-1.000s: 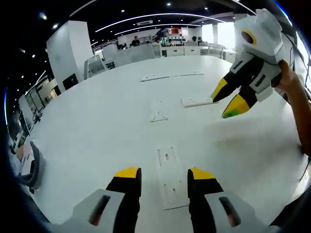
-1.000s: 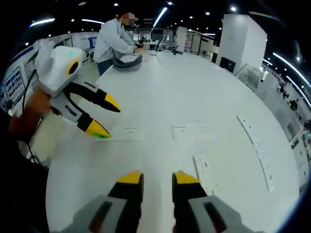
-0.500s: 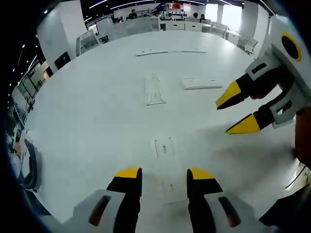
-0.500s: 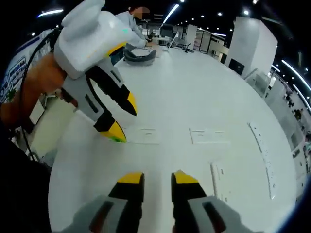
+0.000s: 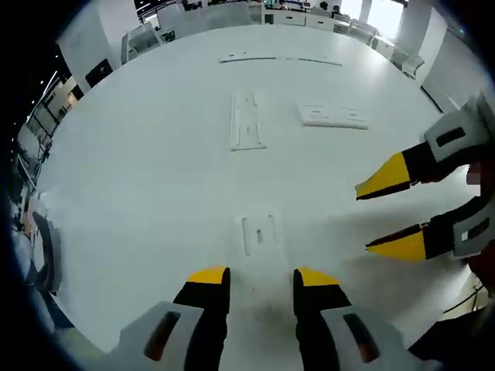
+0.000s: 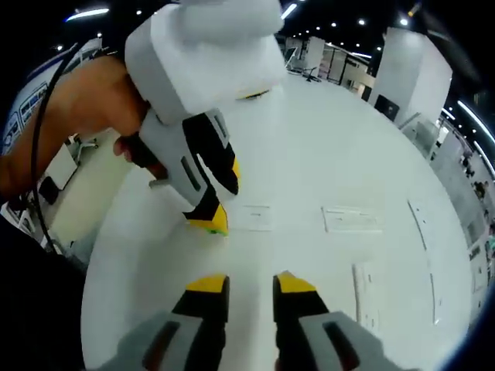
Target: Locate the socket holder cover, grip the socket holder cover, clip it into the socket holder slot.
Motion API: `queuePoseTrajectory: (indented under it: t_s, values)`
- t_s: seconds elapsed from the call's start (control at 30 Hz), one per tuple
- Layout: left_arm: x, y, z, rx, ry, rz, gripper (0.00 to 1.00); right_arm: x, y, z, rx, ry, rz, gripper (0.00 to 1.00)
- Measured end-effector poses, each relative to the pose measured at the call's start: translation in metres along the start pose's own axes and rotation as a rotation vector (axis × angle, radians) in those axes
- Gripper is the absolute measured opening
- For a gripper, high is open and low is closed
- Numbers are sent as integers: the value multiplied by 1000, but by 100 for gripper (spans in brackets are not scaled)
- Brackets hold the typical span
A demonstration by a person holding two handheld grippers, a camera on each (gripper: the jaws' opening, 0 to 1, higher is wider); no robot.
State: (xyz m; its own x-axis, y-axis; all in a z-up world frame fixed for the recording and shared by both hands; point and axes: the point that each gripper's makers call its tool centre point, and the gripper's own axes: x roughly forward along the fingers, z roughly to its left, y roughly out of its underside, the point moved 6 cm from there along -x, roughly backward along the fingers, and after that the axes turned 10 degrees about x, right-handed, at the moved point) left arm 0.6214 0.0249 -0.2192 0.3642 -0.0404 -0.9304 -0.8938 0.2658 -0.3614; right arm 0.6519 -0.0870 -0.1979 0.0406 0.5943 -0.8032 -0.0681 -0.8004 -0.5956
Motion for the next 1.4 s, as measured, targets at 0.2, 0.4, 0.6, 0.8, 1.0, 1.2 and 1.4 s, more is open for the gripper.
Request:
queuePoseTrajectory:
  t_s: [0.2,0.4,0.6,0.8,1.0,1.2,1.4]
  values:
    - [1,0,6,-19,-3,23,31,1,-1,1,-6,-1,8,24]
    - [2,-1,10,-25,1,64,27,1,1,1,-6,-1,16,24]
    - [2,-1,11,-27,-2,98,27,1,-2,0,-9,-1,16,24]
    - [1,1,11,-42,-7,112,27,4,-3,-2,-9,-3,20,23]
    - [2,1,12,-68,-8,150,26,6,-1,0,-10,-8,26,23]
    - [4,-3,13,-100,-6,219,26,6,0,-1,-9,-4,28,22]
    - [4,-4,13,-91,-3,231,26,5,3,0,-9,1,27,22]
